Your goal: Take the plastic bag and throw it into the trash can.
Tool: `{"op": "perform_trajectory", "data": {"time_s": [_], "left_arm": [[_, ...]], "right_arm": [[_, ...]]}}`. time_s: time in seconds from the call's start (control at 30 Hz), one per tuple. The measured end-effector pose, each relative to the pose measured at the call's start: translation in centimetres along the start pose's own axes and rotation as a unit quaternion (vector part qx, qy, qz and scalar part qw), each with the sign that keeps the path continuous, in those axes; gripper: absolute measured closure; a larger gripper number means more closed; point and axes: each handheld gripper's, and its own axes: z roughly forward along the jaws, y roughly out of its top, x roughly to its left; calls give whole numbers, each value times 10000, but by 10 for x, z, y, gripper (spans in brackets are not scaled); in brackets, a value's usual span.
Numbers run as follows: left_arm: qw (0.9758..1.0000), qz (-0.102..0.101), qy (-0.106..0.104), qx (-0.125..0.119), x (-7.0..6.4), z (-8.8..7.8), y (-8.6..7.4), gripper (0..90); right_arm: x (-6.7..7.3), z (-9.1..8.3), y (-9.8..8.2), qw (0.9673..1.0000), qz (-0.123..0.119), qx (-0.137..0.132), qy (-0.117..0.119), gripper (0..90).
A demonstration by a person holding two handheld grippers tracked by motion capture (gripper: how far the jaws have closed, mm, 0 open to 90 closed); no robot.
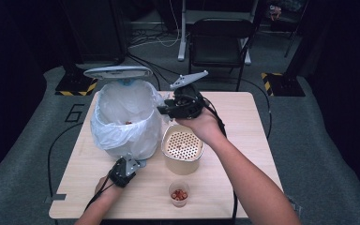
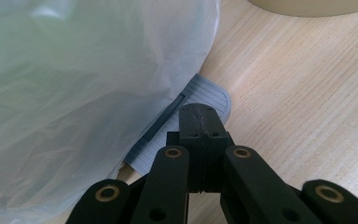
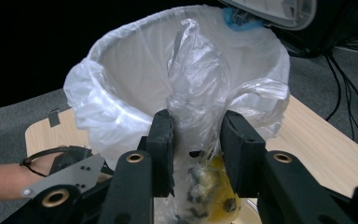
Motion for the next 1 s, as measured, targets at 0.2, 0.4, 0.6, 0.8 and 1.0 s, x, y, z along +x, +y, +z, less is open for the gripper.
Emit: {"op": "perform_trajectory", "data": {"time_s": [0.2,0.4,0.6,0.8,1.0], "left_arm": [[10000,29,-39,75,0,-1,1,900],[10000,24,-34,65,0,-1,1,900],[10000,23,-32,61,0,-1,1,900],[9999,45,-45,78,1,-1,1,900],[10000,45,-38,76,1,-1,1,900]], "right_arm": [[6,10,10,9999,6,-38,115,662],[11,21,18,9998,-2,-113,191,662],[15,35,22,9997,-14,-111,232,661],[17,49,27,9996,21,-167,206,659],[17,61,31,9998,62,-130,104,654]]}}
